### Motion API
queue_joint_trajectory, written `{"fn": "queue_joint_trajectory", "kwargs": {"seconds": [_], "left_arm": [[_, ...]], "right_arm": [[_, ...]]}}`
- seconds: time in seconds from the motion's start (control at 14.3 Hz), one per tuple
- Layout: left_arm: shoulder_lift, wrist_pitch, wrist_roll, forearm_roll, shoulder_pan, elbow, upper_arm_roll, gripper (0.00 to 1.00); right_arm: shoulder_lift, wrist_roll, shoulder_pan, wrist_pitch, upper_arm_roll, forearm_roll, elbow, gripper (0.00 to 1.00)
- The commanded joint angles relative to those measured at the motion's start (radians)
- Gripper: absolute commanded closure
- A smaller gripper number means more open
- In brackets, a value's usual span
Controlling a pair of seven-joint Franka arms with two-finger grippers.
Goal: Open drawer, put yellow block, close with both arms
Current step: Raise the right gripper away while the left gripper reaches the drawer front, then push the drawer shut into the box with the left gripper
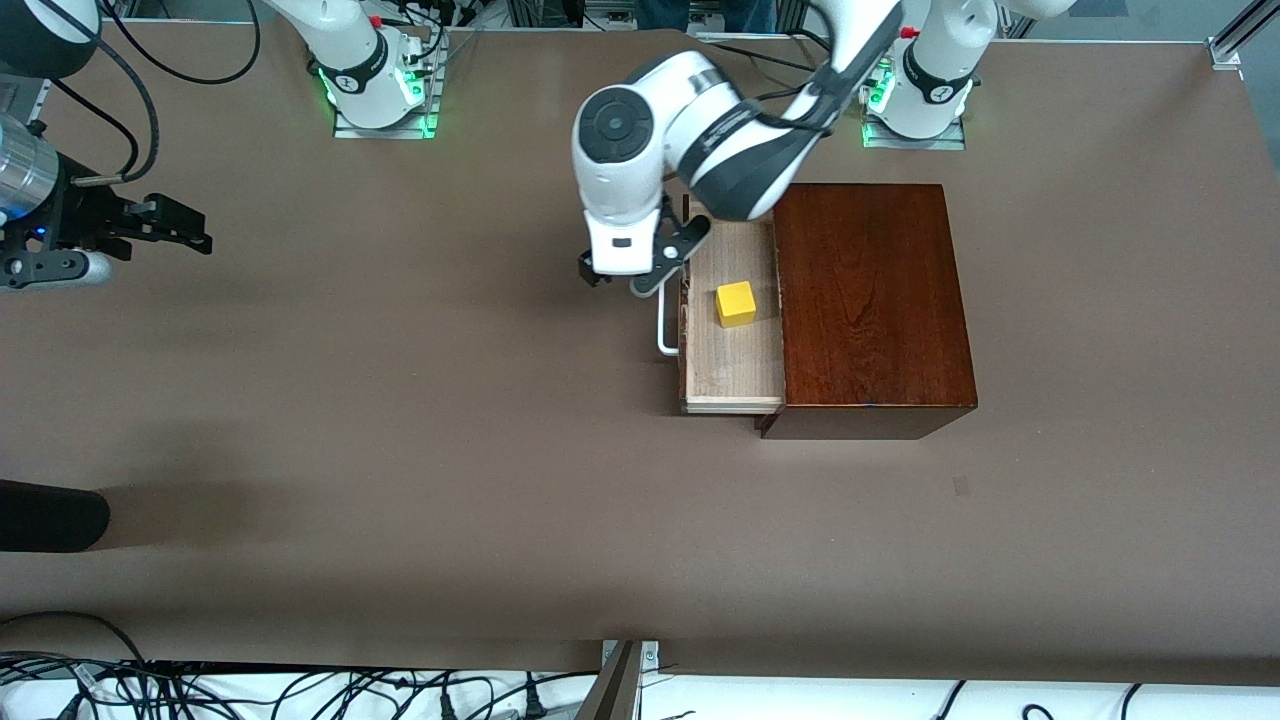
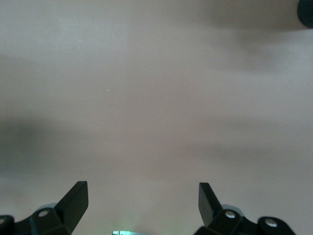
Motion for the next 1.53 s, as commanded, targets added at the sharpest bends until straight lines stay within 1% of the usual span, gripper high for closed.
{"fn": "queue_joint_trajectory", "kwargs": {"seconds": [0.0,0.07,0.14,0.21,0.35,0.49,0.56,0.63,0.77,0.91,1.05,1.19,1.4,1.47], "left_arm": [[0.054,0.009,-0.022,-0.029,-0.019,0.065,0.013,0.6],[0.059,0.017,-0.009,-0.029,-0.018,0.063,0.015,0.91],[0.072,0.017,0.004,-0.027,-0.018,0.063,0.016,1.0],[0.079,0.017,0.002,-0.021,-0.018,0.062,0.021,1.0],[0.08,0.014,-0.013,-0.016,-0.018,0.056,0.029,1.0],[0.08,0.009,-0.021,-0.015,-0.016,0.046,0.058,1.0],[0.08,0.008,-0.021,-0.013,-0.016,0.045,0.07,1.0],[0.08,0.006,-0.021,-0.013,-0.016,0.045,0.085,1.0],[0.083,0.003,-0.018,-0.003,-0.015,0.045,0.091,1.0],[0.092,0.003,-0.018,0.049,-0.015,0.043,0.091,1.0],[0.099,0.0,-0.018,0.067,-0.015,0.042,0.091,1.0],[0.099,-0.009,-0.016,0.068,-0.013,0.033,0.091,1.0],[0.097,-0.026,-0.015,0.151,-0.013,0.016,0.09,1.0],[0.097,-0.028,-0.013,0.155,-0.013,0.014,0.09,1.0]], "right_arm": [[-0.027,-0.02,-0.065,0.037,0.069,-0.001,-0.023,0.0],[-0.022,-0.02,-0.063,0.039,0.069,0.007,-0.016,0.0],[-0.01,-0.018,-0.06,0.043,0.069,0.012,-0.002,0.0],[0.005,-0.006,-0.038,0.043,0.06,0.012,0.021,0.0],[0.031,-0.001,0.027,0.042,0.007,0.013,0.07,0.0],[0.03,0.0,0.081,0.042,-0.015,0.009,0.077,0.0],[0.03,-0.001,0.116,0.043,-0.048,0.009,0.078,0.0],[0.03,-0.006,0.134,0.056,-0.065,0.01,0.075,0.0],[0.024,-0.016,0.135,0.086,-0.064,0.013,0.063,0.0],[0.01,-0.018,0.116,0.089,-0.055,0.015,0.047,0.0],[-0.017,-0.052,0.041,0.115,0.009,0.021,-0.001,0.0],[-0.038,-0.058,0.02,0.141,0.017,0.05,-0.031,0.0],[-0.047,-0.113,0.016,0.137,0.016,0.052,-0.054,0.0],[-0.047,-0.112,0.016,0.14,0.014,0.052,-0.051,0.0]]}}
